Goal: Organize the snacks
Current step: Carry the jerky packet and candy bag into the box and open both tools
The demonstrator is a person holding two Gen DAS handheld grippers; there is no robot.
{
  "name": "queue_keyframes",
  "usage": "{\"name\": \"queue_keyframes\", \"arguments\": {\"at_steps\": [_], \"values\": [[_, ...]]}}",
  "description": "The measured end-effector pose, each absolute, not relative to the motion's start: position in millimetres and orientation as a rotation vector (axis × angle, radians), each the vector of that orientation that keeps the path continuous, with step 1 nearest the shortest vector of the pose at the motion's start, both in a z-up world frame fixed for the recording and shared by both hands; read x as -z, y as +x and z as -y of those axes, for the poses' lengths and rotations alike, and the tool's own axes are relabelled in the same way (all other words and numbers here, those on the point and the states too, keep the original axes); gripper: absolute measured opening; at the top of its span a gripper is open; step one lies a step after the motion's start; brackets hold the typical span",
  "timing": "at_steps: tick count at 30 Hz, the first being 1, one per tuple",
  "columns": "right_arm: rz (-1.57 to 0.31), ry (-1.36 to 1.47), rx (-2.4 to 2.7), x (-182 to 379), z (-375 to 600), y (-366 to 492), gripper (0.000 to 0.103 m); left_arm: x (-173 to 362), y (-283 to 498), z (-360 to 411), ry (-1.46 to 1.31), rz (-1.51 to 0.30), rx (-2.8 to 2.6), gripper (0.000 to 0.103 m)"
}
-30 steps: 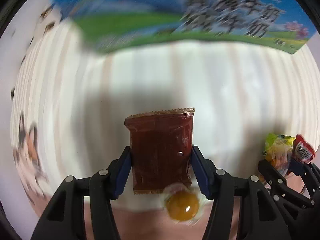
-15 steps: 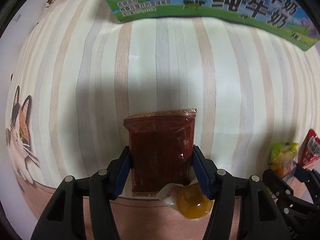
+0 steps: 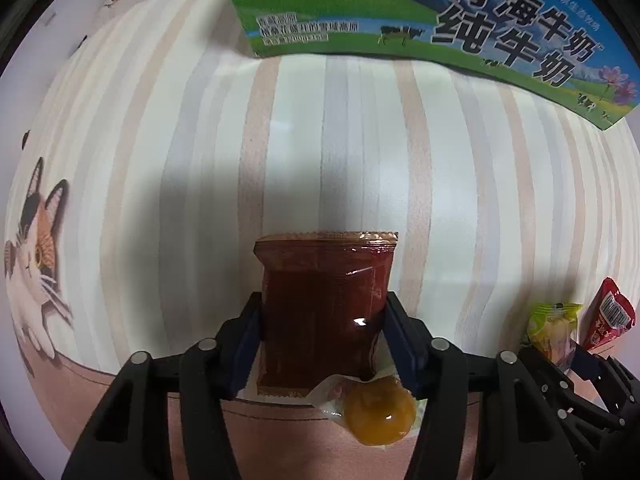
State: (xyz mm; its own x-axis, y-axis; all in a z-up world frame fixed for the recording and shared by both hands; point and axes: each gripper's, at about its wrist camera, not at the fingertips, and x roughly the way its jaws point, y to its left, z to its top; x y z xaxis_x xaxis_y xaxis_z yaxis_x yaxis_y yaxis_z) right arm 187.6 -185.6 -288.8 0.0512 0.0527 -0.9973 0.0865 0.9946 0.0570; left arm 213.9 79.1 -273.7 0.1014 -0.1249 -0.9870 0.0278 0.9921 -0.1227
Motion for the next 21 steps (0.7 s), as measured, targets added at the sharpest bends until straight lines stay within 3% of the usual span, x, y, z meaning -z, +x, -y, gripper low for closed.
{"name": "queue_keyframes", "arguments": {"at_steps": [11,21], "values": [[-1.458,0.237,-0.039,261.6,200.6,185.8,0.053,223.3,190.1,-74.7,-0.017,-1.407,0.147,0.053],[-1.318,0.31,-0.17,177.5,197.0,185.8,0.053,135.8,186.2,-79.0,-0.07,-1.283,0.218,0.053]]}}
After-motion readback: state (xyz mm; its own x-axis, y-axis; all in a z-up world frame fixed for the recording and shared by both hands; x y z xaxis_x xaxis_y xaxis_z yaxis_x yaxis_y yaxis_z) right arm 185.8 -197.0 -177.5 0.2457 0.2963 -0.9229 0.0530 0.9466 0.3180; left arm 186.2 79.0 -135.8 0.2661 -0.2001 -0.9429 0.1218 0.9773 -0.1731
